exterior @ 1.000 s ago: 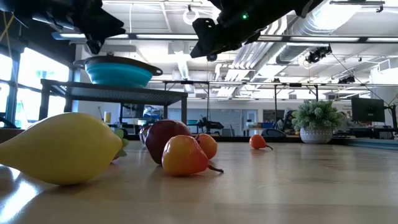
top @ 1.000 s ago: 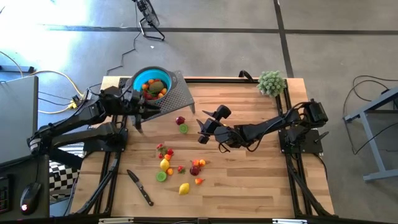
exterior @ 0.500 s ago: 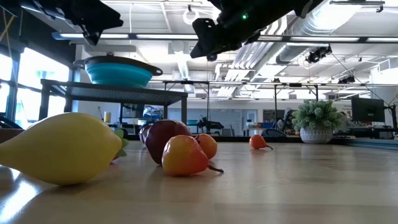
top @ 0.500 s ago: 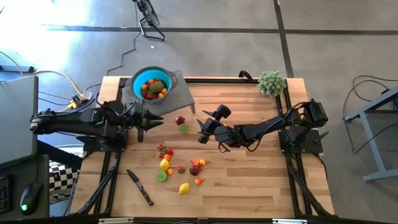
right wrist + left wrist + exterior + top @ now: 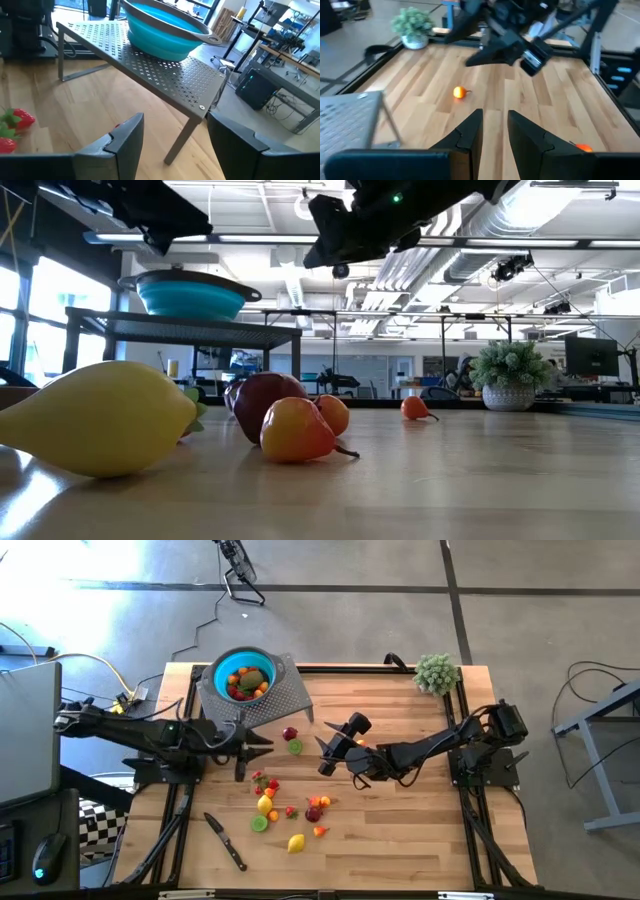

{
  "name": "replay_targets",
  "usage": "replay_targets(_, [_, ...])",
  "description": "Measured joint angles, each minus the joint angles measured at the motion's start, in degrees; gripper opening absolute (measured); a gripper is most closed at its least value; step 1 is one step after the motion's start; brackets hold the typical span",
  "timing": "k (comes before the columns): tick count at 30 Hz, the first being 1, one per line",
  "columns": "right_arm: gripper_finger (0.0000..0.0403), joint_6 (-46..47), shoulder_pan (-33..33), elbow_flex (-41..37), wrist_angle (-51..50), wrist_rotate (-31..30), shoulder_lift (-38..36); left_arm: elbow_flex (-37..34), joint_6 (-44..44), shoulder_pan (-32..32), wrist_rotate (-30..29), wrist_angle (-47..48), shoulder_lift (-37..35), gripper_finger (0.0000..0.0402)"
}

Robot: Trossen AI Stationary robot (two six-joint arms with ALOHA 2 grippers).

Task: Pick & Place Fruit
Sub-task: Put the orange pear into the blue strainer bowl on the shelf

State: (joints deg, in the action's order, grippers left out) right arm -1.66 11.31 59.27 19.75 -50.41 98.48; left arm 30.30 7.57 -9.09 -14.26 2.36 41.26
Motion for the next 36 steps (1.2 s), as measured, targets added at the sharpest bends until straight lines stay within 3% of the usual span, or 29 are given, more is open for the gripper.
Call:
replay_targets(8, [0.021, 3.73, -0.05, 0.0, -3.92, 0.33, 0.0, 0.0, -3.75, -4.2, -0.13, -9.15, 5.92, 0.0087])
replay_targets(26, [0.021, 4.95, -0.48, 0.0, -4.99, 1.55, 0.0, 0.0, -4.5, -5.21, 0.04, -16.39, 16.03, 0.0087])
replay_targets(36, [0.021, 4.95, -0.44, 0.0, -6.3, 1.55, 0.0, 0.0, -2.37, -5.17, -1.79, -15.89, 16.71, 0.0087])
